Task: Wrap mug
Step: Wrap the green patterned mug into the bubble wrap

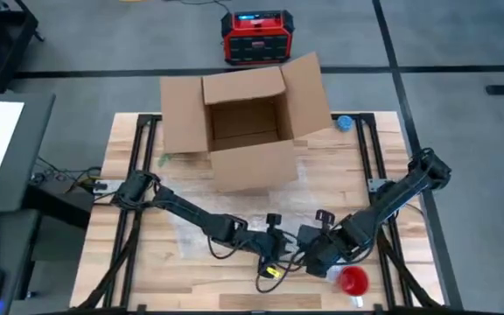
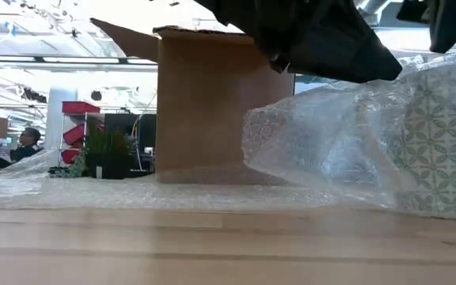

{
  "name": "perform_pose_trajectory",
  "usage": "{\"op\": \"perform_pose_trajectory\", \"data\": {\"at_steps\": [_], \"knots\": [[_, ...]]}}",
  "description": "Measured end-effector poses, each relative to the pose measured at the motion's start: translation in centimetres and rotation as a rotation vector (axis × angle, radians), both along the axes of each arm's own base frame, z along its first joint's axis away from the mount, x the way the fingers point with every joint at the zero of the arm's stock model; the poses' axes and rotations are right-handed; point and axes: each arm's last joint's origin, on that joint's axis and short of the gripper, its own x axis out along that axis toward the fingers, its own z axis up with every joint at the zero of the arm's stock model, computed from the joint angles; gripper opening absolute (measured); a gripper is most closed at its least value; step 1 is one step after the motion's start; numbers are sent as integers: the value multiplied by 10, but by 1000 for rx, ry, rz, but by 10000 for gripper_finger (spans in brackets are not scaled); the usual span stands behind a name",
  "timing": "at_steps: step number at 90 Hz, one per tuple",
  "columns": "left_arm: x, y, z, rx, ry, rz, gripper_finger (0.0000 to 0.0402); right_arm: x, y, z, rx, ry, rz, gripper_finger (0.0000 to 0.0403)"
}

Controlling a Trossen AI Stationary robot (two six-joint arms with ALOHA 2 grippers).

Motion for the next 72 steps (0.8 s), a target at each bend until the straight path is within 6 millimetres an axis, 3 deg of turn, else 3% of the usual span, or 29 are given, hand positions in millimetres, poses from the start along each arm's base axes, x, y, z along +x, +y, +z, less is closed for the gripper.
{"op": "perform_pose_trajectory", "data": {"at_steps": [34,72], "knots": [[-1,-3,0,2,-1,-8,107,3,-15,-58,109,-12,33,0],[-1,-3,0,3,-3,-9,107,-1,-15,-55,123,-16,50,0]]}}
